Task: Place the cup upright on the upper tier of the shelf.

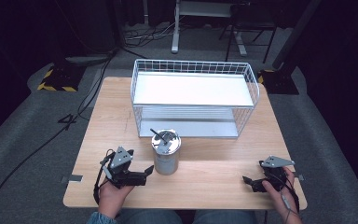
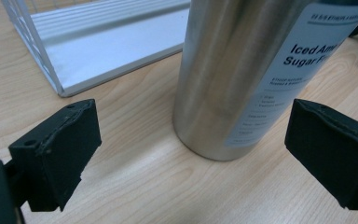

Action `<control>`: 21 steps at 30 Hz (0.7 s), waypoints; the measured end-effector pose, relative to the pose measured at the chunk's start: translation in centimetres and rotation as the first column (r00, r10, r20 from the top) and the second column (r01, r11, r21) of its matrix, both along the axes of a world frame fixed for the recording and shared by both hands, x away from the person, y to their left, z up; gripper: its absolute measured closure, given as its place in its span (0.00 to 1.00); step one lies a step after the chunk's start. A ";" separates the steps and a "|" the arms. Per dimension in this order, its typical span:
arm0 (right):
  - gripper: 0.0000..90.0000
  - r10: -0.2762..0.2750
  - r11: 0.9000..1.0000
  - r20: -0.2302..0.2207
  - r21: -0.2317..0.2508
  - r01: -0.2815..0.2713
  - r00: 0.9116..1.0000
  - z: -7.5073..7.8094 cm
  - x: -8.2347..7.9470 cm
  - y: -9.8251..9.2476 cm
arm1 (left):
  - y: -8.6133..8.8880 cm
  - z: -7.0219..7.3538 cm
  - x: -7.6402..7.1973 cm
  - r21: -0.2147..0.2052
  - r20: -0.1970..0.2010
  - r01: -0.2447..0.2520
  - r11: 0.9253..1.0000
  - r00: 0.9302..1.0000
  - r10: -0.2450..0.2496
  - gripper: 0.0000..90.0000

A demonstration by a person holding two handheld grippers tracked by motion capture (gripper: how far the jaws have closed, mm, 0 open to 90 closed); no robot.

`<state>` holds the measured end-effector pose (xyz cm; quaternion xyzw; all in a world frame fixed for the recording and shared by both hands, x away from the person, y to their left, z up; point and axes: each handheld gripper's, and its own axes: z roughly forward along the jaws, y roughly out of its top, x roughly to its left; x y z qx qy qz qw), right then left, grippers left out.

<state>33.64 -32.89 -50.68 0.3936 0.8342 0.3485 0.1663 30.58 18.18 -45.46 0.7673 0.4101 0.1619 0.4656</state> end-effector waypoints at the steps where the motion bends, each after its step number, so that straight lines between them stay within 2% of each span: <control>1: 0.00 0.000 1.000 0.000 0.000 0.000 1.000 0.0 0.0 0.0 | -0.1 0.0 0.1 -0.010 0.002 0.003 1.000 1.000 -0.003 0.04; 15: 0.00 0.000 1.000 0.000 0.000 0.000 1.000 0.0 0.0 0.0 | -2.7 -0.1 1.2 -0.023 0.051 0.075 0.997 0.996 -0.074 0.04; 19: 0.00 0.000 1.000 0.000 0.000 0.000 1.000 0.0 0.0 0.0 | -3.4 -0.3 1.5 0.008 0.074 0.101 0.995 0.992 -0.101 0.03; 21: 0.00 0.000 1.000 0.000 0.000 0.000 1.000 0.0 0.0 0.0 | -3.9 -0.4 1.6 0.003 0.071 0.111 0.994 0.991 -0.111 0.03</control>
